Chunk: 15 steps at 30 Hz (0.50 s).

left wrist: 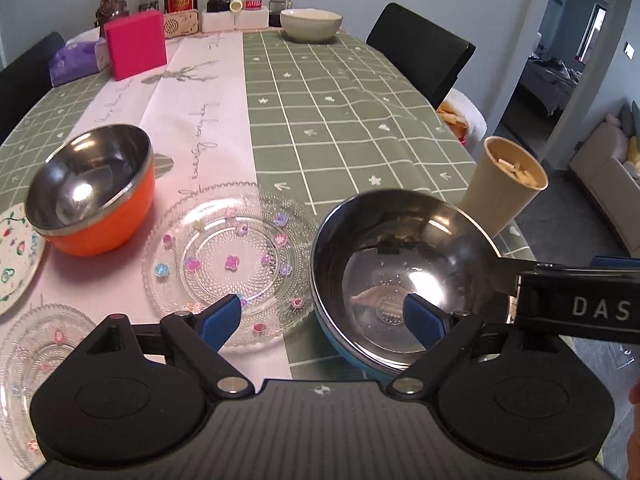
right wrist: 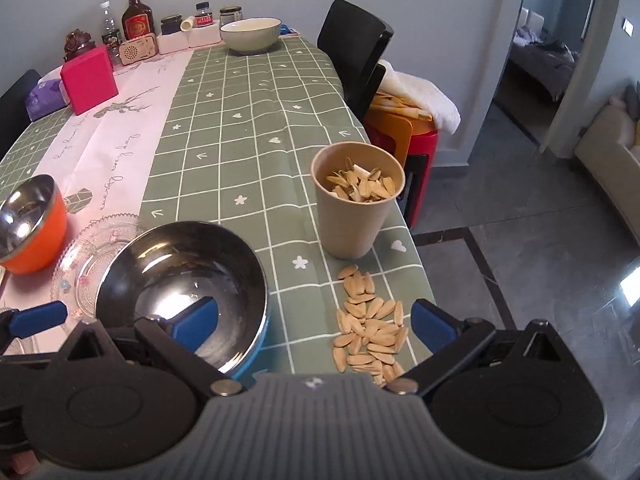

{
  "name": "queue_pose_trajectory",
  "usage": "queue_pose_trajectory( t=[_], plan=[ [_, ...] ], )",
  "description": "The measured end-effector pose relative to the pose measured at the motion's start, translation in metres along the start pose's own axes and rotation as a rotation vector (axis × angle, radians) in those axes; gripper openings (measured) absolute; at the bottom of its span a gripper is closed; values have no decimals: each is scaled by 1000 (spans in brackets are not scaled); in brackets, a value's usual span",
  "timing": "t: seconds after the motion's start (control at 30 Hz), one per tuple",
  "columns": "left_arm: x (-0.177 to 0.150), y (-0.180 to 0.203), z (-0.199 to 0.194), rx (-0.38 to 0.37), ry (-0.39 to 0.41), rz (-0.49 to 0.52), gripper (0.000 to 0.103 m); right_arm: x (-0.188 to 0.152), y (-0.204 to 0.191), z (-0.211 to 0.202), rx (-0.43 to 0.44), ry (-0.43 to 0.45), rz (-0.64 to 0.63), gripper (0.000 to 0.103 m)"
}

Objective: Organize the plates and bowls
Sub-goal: 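Reach the left tool to the blue bowl and close on its rim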

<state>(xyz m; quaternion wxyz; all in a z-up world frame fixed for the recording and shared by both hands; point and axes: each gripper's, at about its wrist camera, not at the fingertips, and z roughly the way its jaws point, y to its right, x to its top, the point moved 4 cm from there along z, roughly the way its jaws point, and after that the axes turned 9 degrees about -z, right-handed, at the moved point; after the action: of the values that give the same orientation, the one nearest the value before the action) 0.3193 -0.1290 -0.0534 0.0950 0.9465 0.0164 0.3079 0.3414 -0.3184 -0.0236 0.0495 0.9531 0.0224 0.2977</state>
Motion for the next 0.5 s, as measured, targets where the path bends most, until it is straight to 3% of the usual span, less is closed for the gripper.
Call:
queue_pose_trajectory(
  t=[0.07, 0.2, 0.3, 0.43, 0.5],
  plan=[
    [-2, 0, 6, 21, 6, -4, 97, -2, 3, 8, 48, -18, 13, 100],
    [-3, -3, 15, 36, 5, -46, 87, -8, 13, 30, 286, -92, 123, 100],
    [-2, -3, 18, 8, 2, -71, 81, -10, 16, 33, 286, -101, 183, 100],
    [-3, -1, 18, 9, -1, -58, 66, -11, 9, 30, 292, -75, 146, 99],
    [-3, 1, 18, 32, 3, -31, 49, -12, 6, 29, 297, -70, 135, 89]
  ],
)
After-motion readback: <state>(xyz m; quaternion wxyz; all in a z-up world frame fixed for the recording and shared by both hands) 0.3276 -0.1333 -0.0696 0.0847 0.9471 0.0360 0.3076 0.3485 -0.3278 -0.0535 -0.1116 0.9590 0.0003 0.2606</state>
